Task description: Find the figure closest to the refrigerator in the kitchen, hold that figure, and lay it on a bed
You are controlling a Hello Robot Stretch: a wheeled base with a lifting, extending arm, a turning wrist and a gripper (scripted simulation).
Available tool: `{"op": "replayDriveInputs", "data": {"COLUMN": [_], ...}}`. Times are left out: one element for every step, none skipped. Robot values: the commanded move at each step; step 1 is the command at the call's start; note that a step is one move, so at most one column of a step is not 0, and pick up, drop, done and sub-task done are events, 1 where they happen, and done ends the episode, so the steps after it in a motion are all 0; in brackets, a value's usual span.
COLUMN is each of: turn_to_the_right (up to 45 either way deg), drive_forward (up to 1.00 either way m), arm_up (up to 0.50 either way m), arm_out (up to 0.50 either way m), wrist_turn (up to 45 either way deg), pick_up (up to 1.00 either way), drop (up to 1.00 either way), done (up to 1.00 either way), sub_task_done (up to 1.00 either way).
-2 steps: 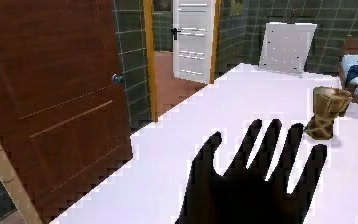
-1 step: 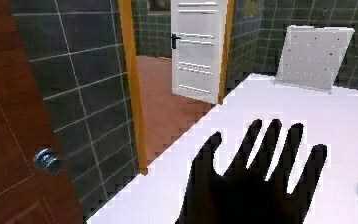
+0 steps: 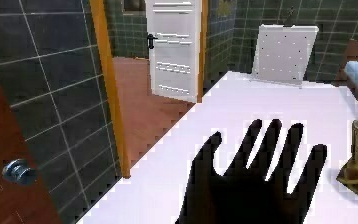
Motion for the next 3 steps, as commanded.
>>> {"op": "replayDriveInputs", "data": {"turn_to_the_right": [0.0,-6.0,0.0], "drive_forward": [0.55,0.0,1.0], "arm_up": [0.0,0.0,0.0], "arm_out": [0.0,0.0,0.0], "wrist_turn": [0.0,0.0,0.0], "pick_up": [0.0,0.0,0.0], "drop": [0.0,0.0,0.0], "done": [0.0,0.0,0.0], "sub_task_done": [0.0,0.0,0.0]}}
